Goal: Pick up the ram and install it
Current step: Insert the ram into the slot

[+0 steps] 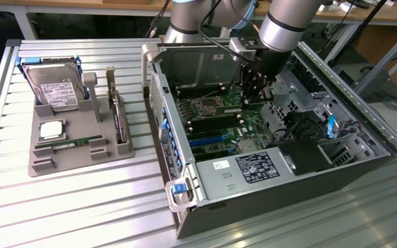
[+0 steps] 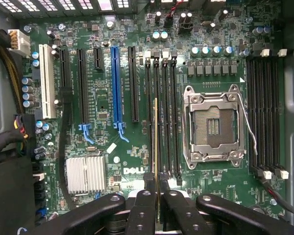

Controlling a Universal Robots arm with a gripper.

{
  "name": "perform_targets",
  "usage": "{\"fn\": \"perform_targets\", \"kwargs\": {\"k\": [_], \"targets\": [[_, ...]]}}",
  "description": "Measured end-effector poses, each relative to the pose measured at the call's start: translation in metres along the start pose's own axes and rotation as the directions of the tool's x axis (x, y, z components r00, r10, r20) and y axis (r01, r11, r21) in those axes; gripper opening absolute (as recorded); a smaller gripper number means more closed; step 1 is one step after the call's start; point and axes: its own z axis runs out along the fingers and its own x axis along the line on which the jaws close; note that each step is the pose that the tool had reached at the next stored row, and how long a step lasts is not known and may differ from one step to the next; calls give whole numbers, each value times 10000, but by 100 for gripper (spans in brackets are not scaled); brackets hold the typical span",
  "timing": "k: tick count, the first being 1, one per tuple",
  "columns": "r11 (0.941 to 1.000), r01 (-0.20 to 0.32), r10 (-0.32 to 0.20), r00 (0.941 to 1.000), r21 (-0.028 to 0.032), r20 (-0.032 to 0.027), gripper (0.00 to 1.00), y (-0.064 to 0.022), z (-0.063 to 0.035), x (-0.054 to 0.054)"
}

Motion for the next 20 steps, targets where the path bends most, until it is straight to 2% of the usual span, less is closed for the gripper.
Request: {"fn": "perform_targets", "kwargs": {"k": [5,9,12,17,19,20], "targets": [[10000,-1,1,10000,0,1,13,0,20,1],[10000,0,0,10000,1,0,13,34,39,3],[10000,0,0,10000,0,1,13,151,74,10],[10000,32,-32,10000,0,1,13,254,111,15],[9990,456,-456,9990,-3,-18,13,282,128,17],[9988,482,-482,9988,-3,-18,13,323,140,19]]}}
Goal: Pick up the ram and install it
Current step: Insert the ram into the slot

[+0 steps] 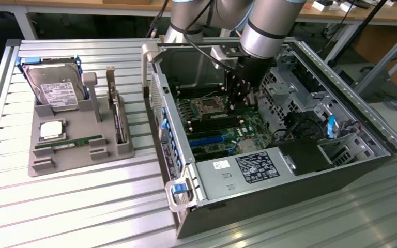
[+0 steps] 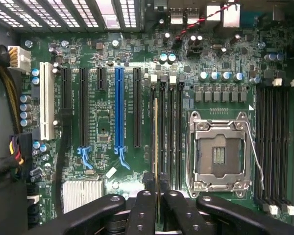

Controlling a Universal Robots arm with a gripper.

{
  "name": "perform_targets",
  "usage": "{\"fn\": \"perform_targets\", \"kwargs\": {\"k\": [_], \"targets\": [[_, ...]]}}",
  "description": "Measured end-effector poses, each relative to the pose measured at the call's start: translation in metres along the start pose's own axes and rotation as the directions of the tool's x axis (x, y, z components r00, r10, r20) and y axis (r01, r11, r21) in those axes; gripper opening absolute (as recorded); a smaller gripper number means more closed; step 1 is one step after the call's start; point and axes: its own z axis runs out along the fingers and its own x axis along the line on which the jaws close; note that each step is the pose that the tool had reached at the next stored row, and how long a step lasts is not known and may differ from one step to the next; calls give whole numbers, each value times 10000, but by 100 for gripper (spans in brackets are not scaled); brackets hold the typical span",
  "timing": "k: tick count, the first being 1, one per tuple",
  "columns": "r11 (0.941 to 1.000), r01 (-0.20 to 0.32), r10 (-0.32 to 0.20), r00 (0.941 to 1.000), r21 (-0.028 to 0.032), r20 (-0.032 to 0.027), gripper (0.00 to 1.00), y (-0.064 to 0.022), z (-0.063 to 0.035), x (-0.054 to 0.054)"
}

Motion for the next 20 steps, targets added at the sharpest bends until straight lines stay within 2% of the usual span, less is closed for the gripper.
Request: {"fn": "perform_targets", "kwargs": {"k": [2,7,17,20], "targets": [[10000,-5,5,10000,0,0,13,100,39,0],[9998,-198,198,9998,1,8,13,125,108,1],[9998,-201,201,9998,1,8,13,128,267,2],[9998,-199,199,9998,1,8,13,127,273,2]]}}
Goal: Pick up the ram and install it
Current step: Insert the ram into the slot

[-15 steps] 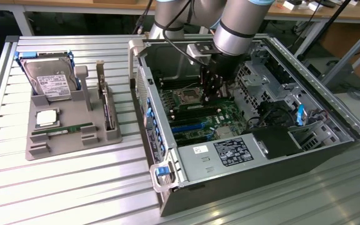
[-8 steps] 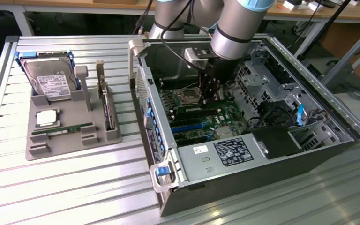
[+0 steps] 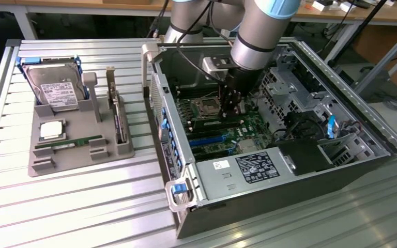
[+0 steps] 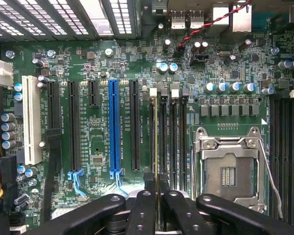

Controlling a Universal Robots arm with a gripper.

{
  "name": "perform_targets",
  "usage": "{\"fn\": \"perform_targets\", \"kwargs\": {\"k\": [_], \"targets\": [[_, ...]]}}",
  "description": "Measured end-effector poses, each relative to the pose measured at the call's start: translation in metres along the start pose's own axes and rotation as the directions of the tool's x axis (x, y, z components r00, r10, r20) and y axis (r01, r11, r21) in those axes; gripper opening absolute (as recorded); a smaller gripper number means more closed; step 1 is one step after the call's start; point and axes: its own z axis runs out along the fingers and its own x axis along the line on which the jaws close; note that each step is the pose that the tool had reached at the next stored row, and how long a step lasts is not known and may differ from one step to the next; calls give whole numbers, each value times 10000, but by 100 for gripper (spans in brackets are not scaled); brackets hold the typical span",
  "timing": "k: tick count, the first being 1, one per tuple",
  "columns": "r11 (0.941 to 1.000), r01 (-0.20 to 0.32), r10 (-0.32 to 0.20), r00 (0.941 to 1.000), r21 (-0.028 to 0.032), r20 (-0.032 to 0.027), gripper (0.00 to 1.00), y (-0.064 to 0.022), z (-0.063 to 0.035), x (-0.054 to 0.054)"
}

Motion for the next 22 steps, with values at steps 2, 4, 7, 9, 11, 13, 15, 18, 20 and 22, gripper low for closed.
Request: {"fn": "perform_targets", "kwargs": {"k": [2,4,7,9,11,13,15,18,20,22], "targets": [[10000,16,-16,10000,0,1,13,0,1,1],[10000,62,-62,10000,-1,-18,13,0,0,2],[10000,68,-68,10000,1,-16,13,-1,9,1],[10000,76,-76,10000,0,-21,13,-1,32,2],[10000,76,-76,10000,0,-23,13,-2,40,2],[10000,75,-75,10000,5,-21,13,8,41,2],[10000,76,-76,10000,5,-21,13,9,41,2],[9999,124,-124,9999,5,-23,13,9,41,-10],[9999,126,-126,9999,6,-21,13,9,48,-10],[9999,125,-125,9999,4,-25,13,8,61,-10]]}}
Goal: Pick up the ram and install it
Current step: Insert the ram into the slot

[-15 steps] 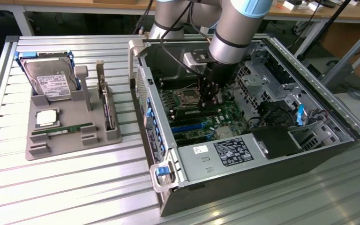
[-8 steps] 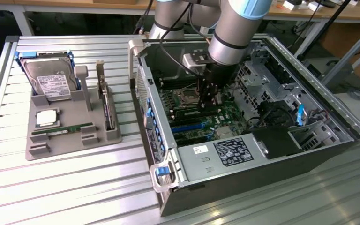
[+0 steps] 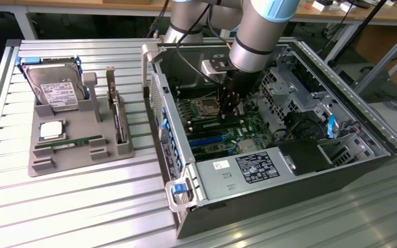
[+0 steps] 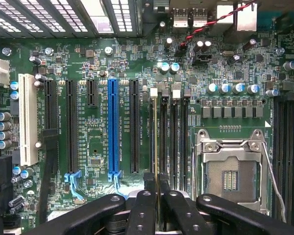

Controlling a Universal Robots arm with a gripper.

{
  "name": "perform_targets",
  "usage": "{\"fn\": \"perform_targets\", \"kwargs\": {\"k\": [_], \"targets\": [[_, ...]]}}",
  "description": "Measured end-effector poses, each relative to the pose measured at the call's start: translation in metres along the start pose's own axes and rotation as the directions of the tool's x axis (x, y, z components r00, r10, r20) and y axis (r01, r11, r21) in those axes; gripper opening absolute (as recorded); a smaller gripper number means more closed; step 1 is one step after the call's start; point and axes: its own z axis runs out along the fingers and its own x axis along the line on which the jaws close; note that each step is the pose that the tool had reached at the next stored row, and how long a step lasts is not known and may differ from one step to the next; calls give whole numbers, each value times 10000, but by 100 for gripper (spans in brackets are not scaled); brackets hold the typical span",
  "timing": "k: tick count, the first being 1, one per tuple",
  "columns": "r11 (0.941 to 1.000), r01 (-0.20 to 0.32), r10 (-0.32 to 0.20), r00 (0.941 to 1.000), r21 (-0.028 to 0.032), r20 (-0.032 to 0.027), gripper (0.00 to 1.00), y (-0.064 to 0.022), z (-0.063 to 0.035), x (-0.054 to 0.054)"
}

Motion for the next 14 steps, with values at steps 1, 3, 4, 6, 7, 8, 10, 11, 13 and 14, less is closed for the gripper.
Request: {"fn": "perform_targets", "kwargs": {"k": [1,3,4,6,7,8,10,11,13,14], "targets": [[10000,0,0,10000,0,0,13,0,2,0],[10000,1,-1,10000,1,3,13,0,3,0],[10000,11,-11,10000,1,3,13,1,3,0],[10000,22,-22,10000,31,4,13,18,4,0],[10000,23,-23,10000,39,3,13,24,4,0],[10000,25,-25,10000,40,3,13,26,4,0],[10000,26,-26,10000,39,9,13,27,4,0],[10000,25,-26,10000,39,19,13,27,9,1],[10000,26,-26,10000,39,21,13,27,19,1],[10000,26,-26,10000,40,22,13,27,20,1]]}}
